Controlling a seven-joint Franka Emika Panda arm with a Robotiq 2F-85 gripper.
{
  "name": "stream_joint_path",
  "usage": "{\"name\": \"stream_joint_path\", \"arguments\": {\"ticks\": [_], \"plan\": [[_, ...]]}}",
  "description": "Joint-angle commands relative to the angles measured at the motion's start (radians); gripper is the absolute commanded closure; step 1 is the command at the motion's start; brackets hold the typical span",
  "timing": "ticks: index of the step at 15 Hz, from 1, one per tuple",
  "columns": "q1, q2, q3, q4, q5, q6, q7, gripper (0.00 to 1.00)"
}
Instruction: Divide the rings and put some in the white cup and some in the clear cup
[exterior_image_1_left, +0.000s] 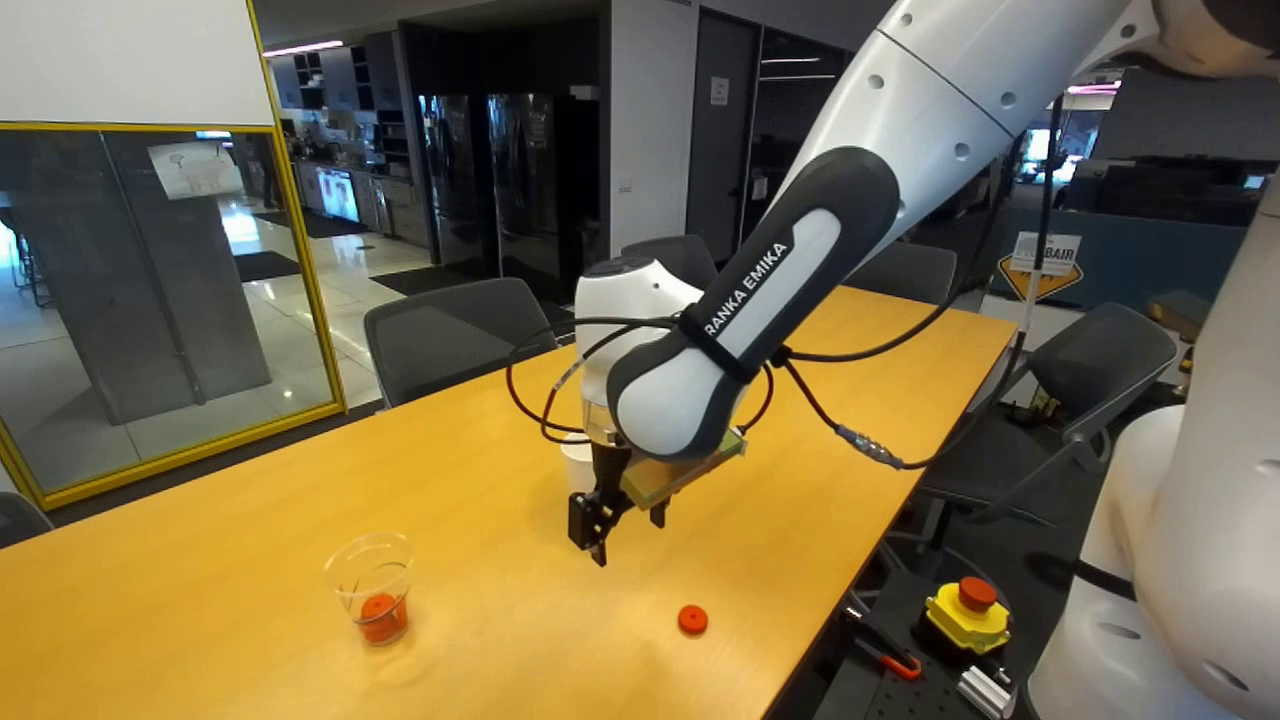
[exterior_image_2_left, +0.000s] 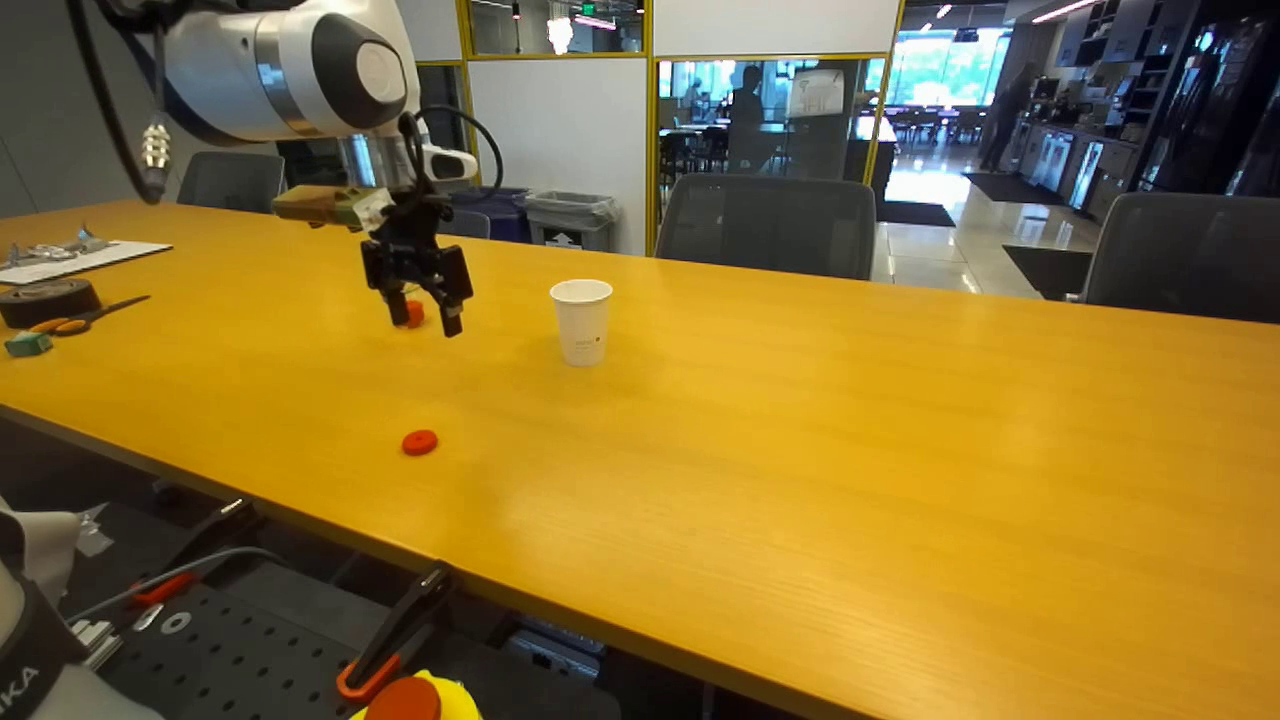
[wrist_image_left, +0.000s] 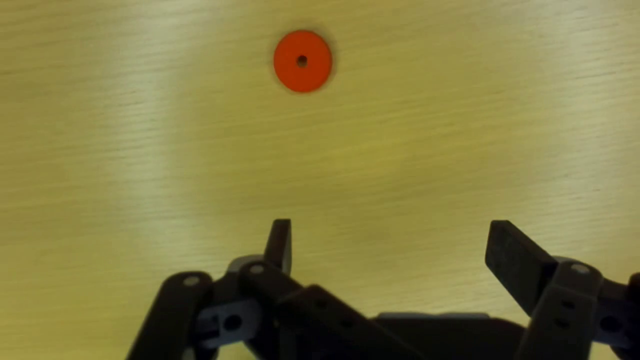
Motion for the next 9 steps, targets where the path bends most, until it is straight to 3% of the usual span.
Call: {"name": "stream_joint_path", "arguments": {"ticks": [1,9], "plan": [[-0.037,-0.035,0.001,-0.108,0.016,0.123,-0.038,0.0],[-0.072,0.009,-0.004,-0.21,0.057,0.305,-0.058,0.0]]}}
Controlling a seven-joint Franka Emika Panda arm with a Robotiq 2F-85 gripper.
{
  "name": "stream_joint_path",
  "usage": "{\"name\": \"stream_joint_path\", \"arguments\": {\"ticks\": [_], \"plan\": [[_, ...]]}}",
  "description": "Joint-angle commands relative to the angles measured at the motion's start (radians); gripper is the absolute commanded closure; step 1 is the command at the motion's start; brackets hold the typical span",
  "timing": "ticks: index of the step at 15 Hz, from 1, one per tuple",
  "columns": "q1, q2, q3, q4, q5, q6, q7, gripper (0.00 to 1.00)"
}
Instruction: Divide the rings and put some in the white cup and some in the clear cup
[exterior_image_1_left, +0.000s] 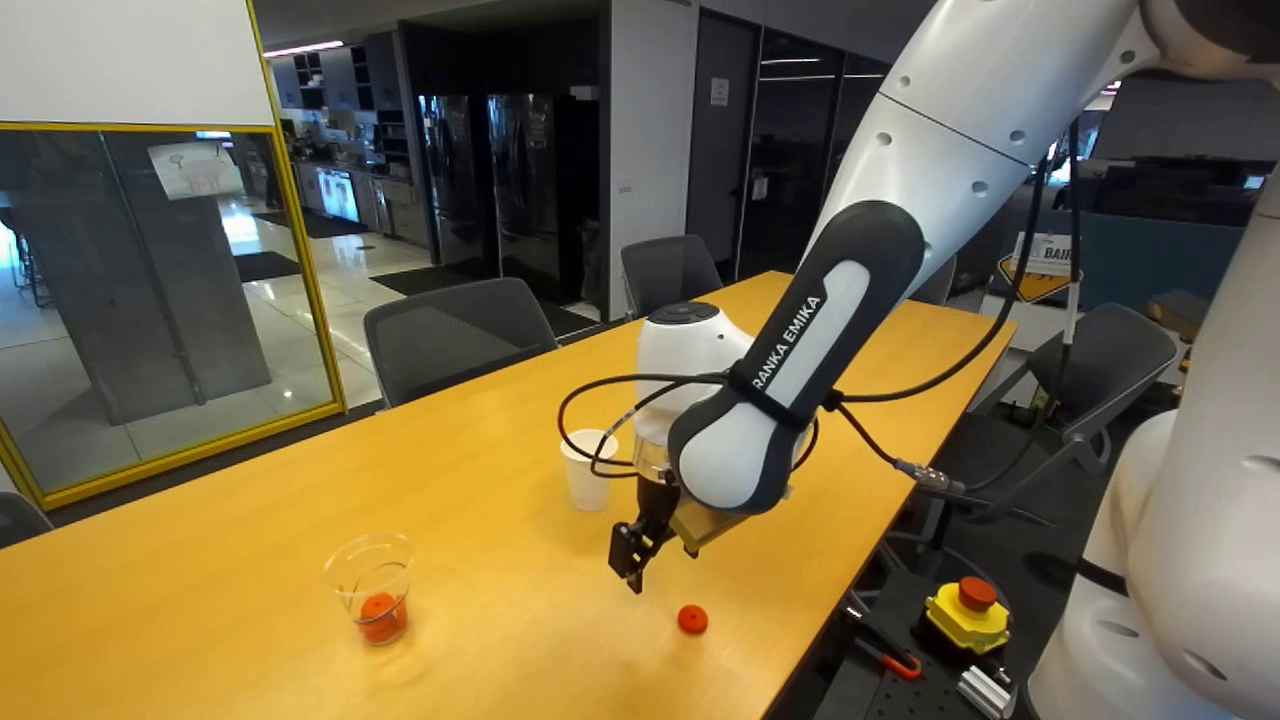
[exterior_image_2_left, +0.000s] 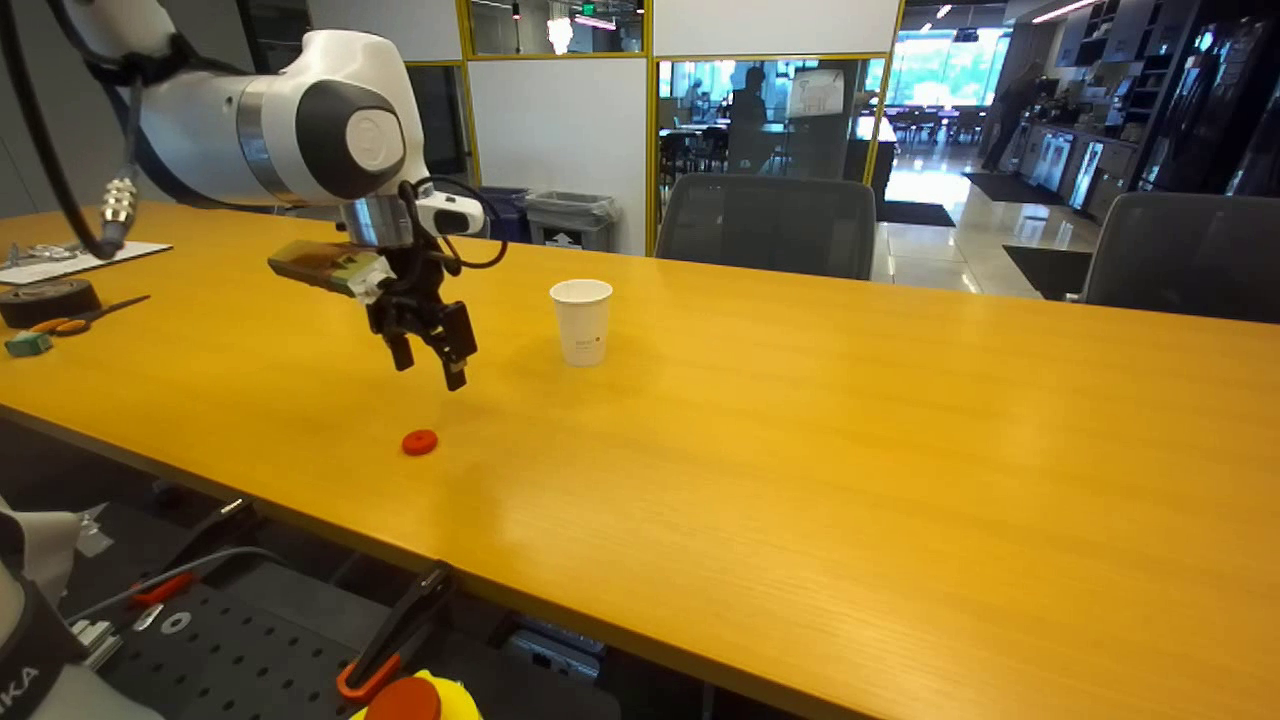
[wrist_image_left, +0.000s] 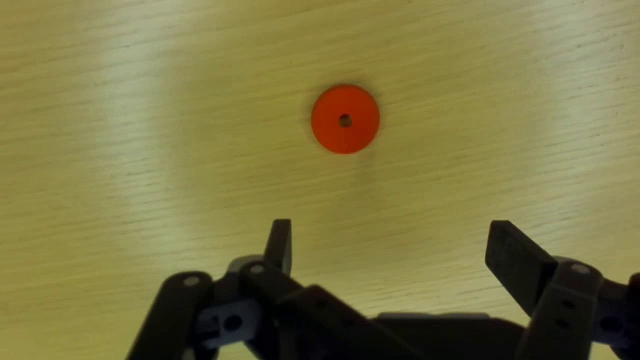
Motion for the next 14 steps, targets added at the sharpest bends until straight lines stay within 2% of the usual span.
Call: {"name": "stream_joint_path", "arguments": {"ticks": [1,5,14], "plan": [[-0.012,0.006,-0.002,-0.048,0.058,0.09,-0.042,0.0],[-0.013,0.049,-0.001,-0.042,0.098,0.116,-0.077,0.0],[-0.014,0.111,-0.023,-0.042,0.11,0.113,-0.095,0.0]]}}
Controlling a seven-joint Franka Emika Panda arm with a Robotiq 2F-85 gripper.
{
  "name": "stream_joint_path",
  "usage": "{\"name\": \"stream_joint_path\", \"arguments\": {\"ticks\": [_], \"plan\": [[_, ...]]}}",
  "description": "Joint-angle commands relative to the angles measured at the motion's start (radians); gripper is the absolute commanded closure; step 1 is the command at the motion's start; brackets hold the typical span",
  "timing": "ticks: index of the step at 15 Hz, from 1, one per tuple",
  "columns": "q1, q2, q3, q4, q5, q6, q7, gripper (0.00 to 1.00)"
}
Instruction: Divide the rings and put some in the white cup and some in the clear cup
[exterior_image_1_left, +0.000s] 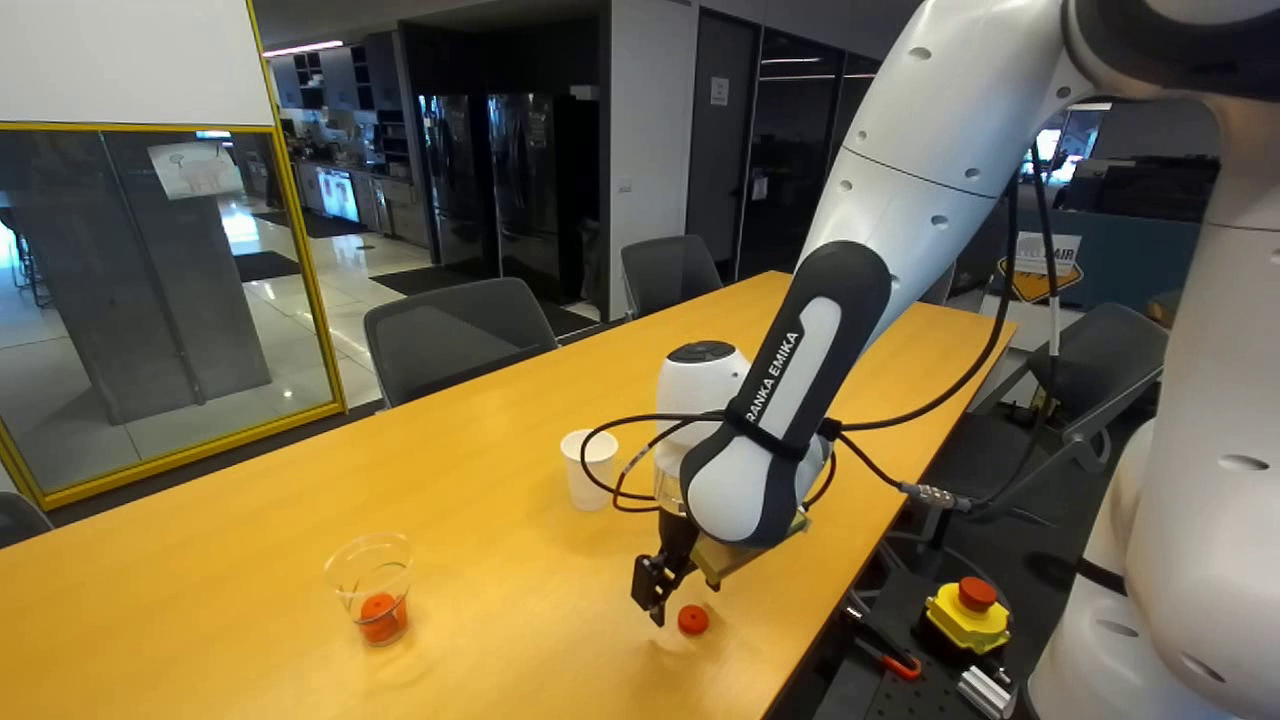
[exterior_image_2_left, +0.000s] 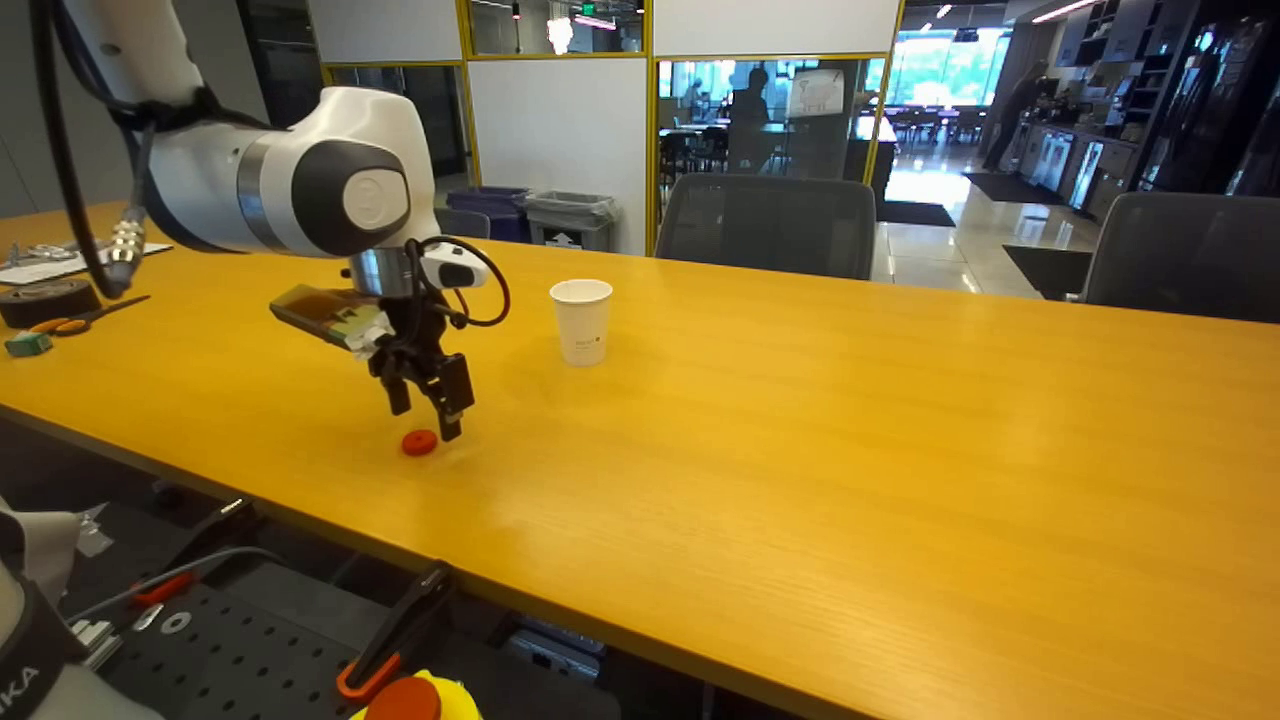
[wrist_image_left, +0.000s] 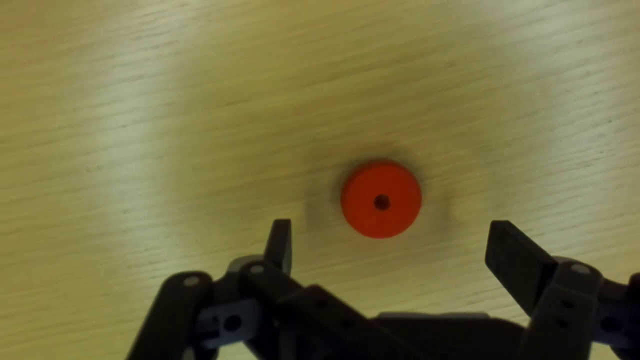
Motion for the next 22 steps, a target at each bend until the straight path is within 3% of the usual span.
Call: {"name": "stream_joint_path", "arguments": {"ticks": [1,15,16,17,22], "plan": [[-0.004,0.019,-0.01,0.001,0.034,0.031,-0.035,0.0],[-0.007,0.043,-0.003,0.001,0.105,0.025,-0.081,0.0],[-0.006,0.042,-0.004,0.001,0.104,0.025,-0.081,0.25],[-0.005,0.042,-0.005,0.001,0.101,0.025,-0.08,0.25],[-0.003,0.031,-0.009,0.002,0.092,0.016,-0.075,0.63]]}}
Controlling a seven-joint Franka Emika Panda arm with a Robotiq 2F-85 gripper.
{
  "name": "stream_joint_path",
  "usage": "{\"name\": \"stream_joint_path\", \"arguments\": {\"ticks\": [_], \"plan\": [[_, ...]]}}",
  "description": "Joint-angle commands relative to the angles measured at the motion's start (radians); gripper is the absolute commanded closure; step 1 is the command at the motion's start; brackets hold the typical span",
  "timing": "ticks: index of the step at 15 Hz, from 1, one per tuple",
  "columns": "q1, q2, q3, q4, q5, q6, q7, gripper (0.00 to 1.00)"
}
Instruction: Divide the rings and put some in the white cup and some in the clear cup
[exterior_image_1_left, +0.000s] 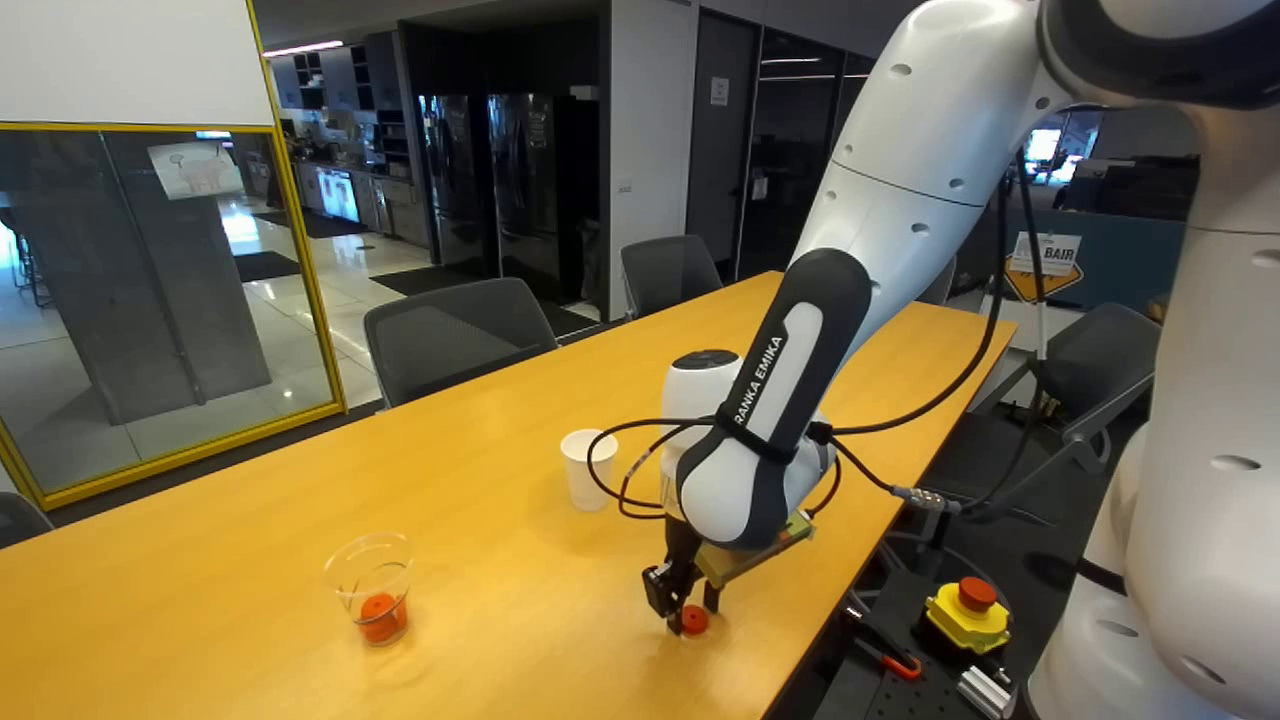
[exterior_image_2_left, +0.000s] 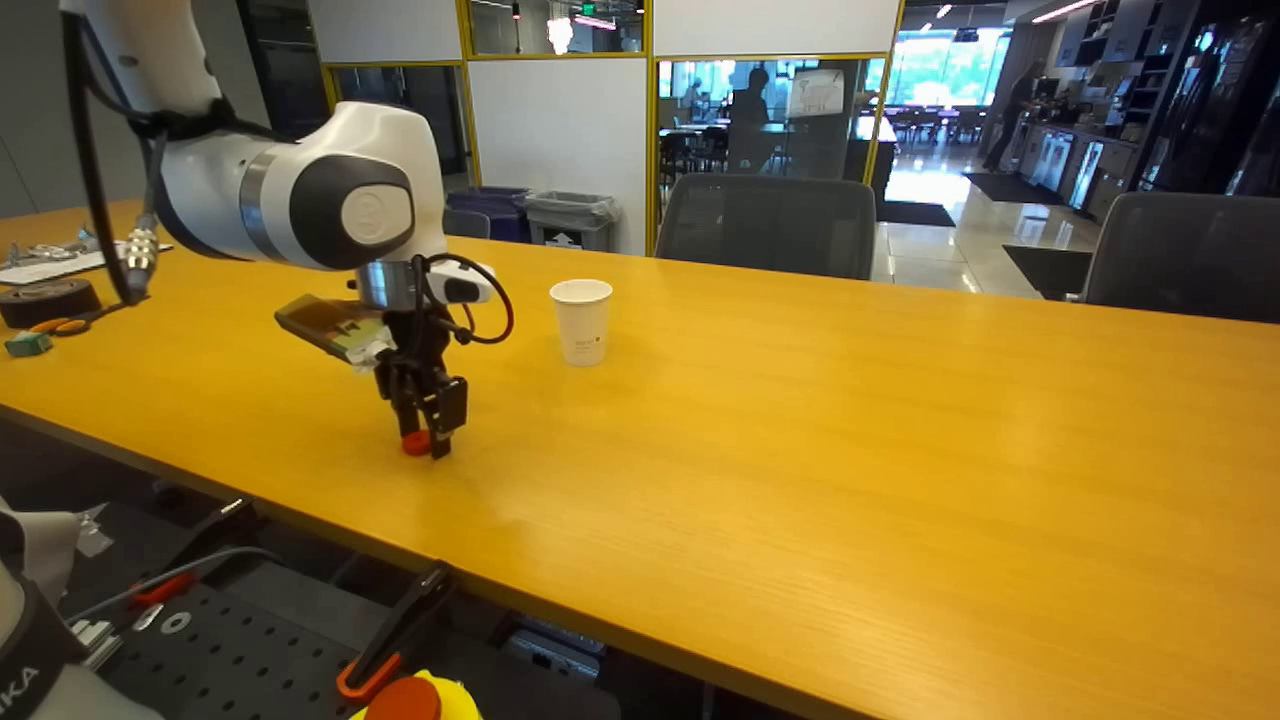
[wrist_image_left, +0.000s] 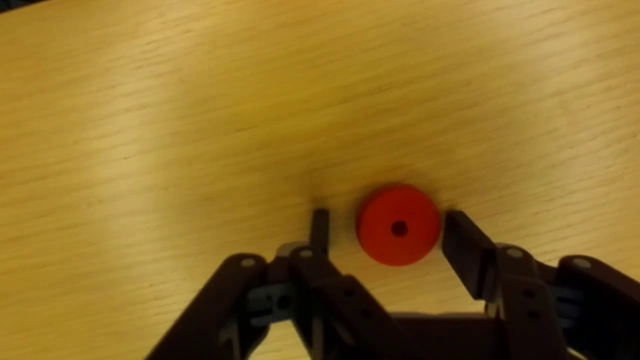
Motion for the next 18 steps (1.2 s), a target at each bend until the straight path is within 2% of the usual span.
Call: {"name": "stream_joint_path", "arguments": {"ticks": [1,3,4,10,14,18], "plan": [[0.0,-0.003,-0.004,0.001,0.012,0.012,-0.021,0.72],[0.0,-0.017,-0.004,0.001,0.011,-0.001,-0.018,0.83],[0.003,-0.025,-0.006,0.001,0.005,-0.01,-0.012,0.8],[0.038,-0.129,-0.004,0.035,-0.058,-0.077,0.047,0.8],[0.061,-0.154,0.044,0.176,-0.118,-0.194,0.105,0.8],[0.082,-0.094,0.097,0.385,-0.166,-0.325,0.138,0.8]]}}
